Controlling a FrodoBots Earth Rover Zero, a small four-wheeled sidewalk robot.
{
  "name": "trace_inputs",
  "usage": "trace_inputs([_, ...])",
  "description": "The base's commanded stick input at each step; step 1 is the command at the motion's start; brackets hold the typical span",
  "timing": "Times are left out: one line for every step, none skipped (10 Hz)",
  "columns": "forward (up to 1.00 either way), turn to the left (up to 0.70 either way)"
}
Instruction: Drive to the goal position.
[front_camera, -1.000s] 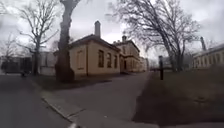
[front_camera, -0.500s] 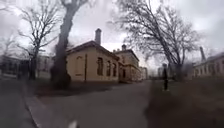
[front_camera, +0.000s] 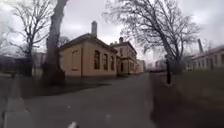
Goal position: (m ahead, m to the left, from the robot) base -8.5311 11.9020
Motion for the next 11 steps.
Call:
trace_inputs([1.00, -0.16])
trace_inputs([1.00, 0.00])
trace_inputs([1.00, 0.00])
trace_inputs([1.00, 0.00])
trace_inputs([1.00, 0.00])
trace_inputs([1.00, 0.00])
trace_inputs([1.00, 0.00])
trace_inputs([1.00, -0.15])
trace_inputs([1.00, -0.40])
trace_inputs([1.00, -0.40])
trace_inputs([1.00, -0.40])
